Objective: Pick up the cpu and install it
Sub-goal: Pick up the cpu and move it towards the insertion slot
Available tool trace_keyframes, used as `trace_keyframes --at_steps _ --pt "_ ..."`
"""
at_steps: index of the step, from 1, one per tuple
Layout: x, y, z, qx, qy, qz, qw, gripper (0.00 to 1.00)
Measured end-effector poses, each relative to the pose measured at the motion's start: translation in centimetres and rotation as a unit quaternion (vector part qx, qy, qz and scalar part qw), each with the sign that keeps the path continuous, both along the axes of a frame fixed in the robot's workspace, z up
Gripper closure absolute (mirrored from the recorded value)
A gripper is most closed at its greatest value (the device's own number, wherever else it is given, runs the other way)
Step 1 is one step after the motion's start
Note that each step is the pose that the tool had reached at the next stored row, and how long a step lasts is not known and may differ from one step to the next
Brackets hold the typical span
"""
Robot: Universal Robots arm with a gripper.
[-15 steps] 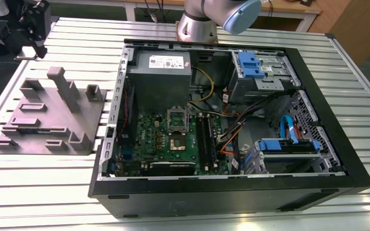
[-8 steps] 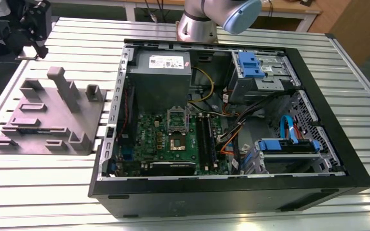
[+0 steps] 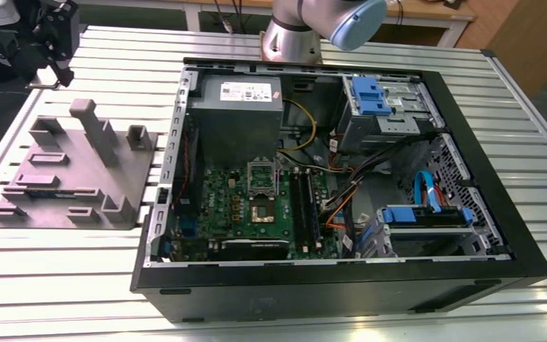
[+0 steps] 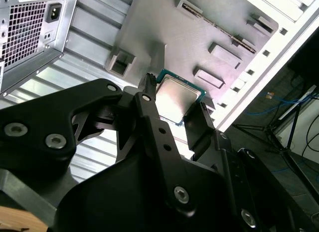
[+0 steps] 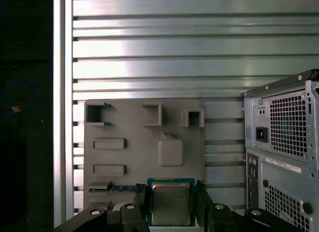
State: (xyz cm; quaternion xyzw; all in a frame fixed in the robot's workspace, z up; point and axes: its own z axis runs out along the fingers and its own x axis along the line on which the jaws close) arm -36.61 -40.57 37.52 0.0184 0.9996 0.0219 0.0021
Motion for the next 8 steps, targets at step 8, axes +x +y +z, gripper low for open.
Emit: trace_keyframes --at_steps 8 --pt "0.38 0.0 0.0 0.0 0.0 0.0 1.0 0.53"
